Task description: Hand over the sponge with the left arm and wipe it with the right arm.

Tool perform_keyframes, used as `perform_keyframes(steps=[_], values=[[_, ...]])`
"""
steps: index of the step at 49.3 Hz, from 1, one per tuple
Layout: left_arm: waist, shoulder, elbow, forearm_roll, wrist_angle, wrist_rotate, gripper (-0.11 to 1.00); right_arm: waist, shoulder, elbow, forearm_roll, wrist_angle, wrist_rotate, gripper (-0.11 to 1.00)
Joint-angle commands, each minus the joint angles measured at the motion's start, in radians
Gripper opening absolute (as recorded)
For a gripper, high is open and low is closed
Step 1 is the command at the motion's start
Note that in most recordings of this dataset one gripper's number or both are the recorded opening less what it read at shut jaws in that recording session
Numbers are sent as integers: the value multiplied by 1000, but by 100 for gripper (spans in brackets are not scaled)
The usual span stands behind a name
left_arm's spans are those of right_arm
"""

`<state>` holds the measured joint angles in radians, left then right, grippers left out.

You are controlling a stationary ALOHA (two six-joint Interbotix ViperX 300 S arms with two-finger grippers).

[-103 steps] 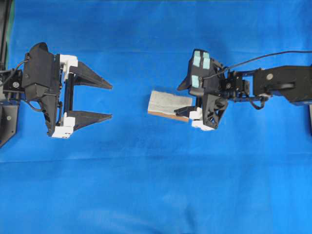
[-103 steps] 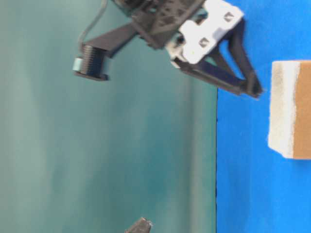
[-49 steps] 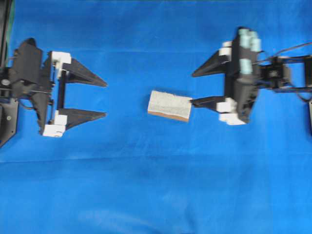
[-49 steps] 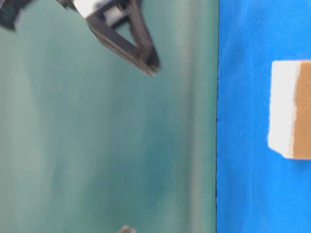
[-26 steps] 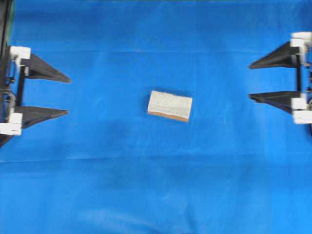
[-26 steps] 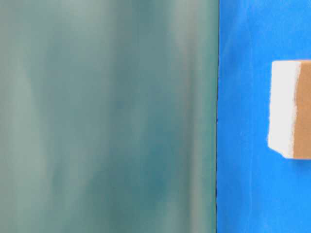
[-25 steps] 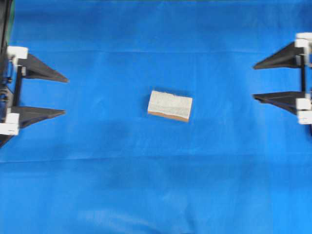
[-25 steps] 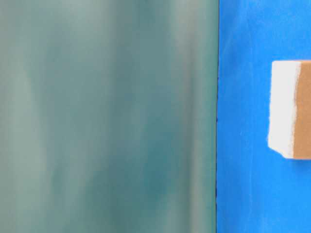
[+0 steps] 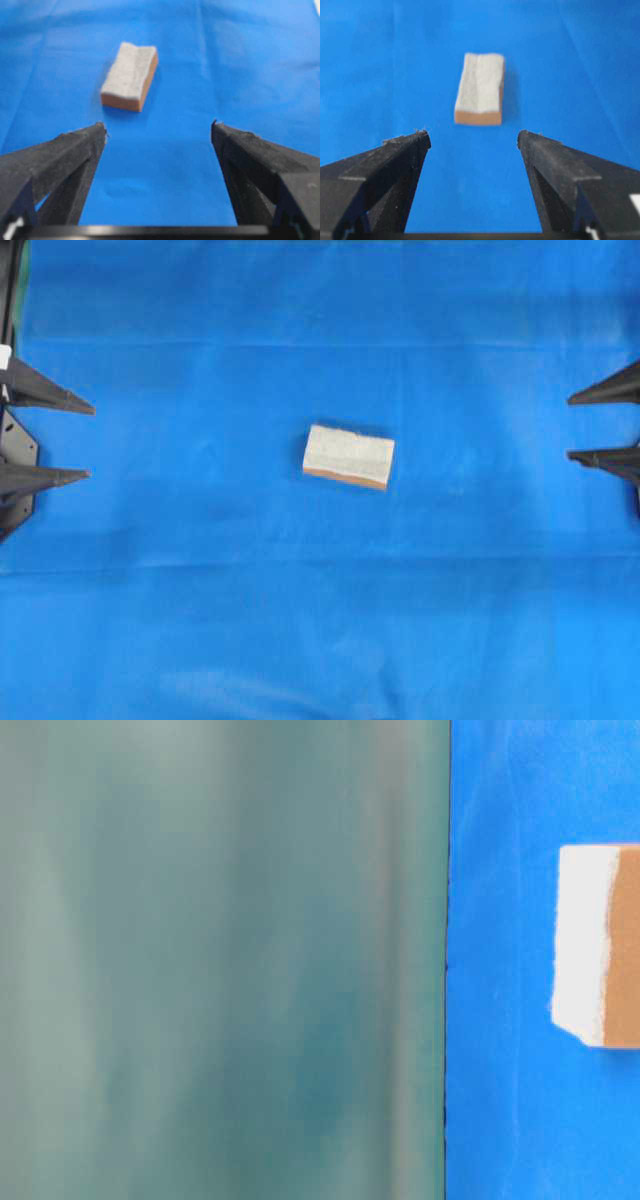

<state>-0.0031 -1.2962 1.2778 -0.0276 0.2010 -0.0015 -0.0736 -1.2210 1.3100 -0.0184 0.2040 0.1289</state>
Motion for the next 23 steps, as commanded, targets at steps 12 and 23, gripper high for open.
perform_keyframes(steps=[12, 23], values=[[0, -21, 20, 2, -5, -6, 83, 2, 2, 0, 9, -37, 2, 72], [0, -28, 18, 2, -5, -6, 83, 2, 2, 0, 9, -37, 2, 72]])
